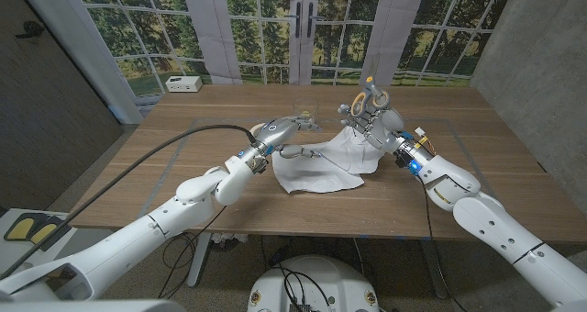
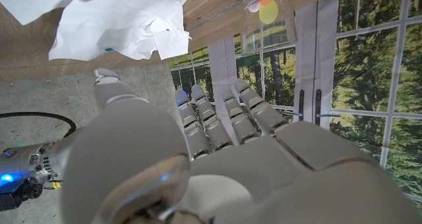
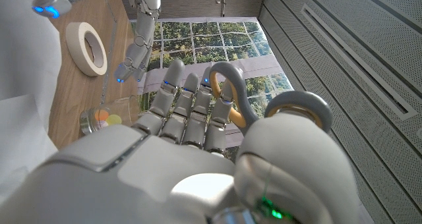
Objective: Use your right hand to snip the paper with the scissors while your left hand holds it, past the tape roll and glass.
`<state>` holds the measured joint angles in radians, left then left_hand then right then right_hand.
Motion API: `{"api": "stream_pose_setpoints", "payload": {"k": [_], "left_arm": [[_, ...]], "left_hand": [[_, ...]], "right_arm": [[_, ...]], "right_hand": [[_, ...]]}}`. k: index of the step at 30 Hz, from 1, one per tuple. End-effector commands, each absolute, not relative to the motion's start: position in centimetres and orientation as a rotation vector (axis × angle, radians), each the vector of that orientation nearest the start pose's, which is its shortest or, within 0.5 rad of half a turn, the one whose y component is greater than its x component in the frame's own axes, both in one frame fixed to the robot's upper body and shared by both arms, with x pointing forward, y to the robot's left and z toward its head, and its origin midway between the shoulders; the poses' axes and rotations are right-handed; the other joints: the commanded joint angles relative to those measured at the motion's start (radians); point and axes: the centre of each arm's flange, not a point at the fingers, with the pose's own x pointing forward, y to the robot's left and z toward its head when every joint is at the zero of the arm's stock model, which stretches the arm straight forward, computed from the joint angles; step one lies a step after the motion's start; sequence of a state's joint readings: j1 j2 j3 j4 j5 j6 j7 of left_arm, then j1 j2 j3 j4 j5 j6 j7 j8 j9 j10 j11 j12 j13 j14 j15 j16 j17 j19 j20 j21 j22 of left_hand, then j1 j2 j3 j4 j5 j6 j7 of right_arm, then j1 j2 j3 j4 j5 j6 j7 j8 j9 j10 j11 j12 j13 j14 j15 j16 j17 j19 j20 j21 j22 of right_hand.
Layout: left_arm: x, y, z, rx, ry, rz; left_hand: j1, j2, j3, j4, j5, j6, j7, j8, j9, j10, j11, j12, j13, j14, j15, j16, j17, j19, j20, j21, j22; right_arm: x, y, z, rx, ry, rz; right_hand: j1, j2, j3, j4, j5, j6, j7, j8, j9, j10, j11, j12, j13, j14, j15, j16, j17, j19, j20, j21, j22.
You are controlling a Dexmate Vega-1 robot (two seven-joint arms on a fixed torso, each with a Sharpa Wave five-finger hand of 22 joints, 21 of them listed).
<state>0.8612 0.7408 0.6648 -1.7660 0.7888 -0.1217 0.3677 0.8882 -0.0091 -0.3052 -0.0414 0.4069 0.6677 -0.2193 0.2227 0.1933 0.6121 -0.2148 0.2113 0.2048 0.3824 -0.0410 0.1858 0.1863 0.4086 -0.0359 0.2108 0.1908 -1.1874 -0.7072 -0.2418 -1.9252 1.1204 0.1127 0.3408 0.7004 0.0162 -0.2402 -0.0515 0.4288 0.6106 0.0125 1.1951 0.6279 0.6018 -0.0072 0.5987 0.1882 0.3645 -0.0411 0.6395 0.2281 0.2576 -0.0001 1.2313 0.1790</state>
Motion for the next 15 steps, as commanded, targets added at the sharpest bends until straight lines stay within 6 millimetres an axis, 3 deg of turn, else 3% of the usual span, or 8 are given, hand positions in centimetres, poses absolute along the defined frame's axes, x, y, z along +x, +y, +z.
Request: {"api": "stream_pose_setpoints", "payload": {"k": [1,15], "left_arm": [[54.35,13.04,-2.10,1.560,-1.174,0.011],[54.02,12.10,-1.76,1.718,-1.182,0.001]], "left_hand": [[0.035,0.004,-0.001,-0.012,0.008,0.115,0.000,0.032,0.004,0.043,-0.001,0.012,0.004,0.005,-0.171,0.009,0.001,-0.004,-0.011,-0.001,-0.002],[0.059,0.009,0.003,-0.021,0.013,0.119,-0.001,0.026,0.002,0.086,-0.002,0.024,0.009,0.003,-0.173,0.008,0.001,-0.019,-0.008,-0.005,-0.002]], "right_arm": [[50.90,-22.37,-1.45,0.307,-0.581,0.821],[50.96,-22.64,-1.56,0.315,-0.586,0.816]], "right_hand": [[0.004,0.011,-0.002,-0.006,-0.001,-0.006,0.001,0.007,0.003,0.005,0.008,-0.001,0.006,0.004,-0.050,-0.003,0.001,0.009,-0.001,-0.002,0.003],[0.002,0.010,-0.002,-0.007,-0.002,-0.011,0.002,0.012,0.004,0.005,0.009,-0.009,0.006,0.005,-0.050,-0.008,0.001,0.012,-0.002,-0.007,0.003]]}}
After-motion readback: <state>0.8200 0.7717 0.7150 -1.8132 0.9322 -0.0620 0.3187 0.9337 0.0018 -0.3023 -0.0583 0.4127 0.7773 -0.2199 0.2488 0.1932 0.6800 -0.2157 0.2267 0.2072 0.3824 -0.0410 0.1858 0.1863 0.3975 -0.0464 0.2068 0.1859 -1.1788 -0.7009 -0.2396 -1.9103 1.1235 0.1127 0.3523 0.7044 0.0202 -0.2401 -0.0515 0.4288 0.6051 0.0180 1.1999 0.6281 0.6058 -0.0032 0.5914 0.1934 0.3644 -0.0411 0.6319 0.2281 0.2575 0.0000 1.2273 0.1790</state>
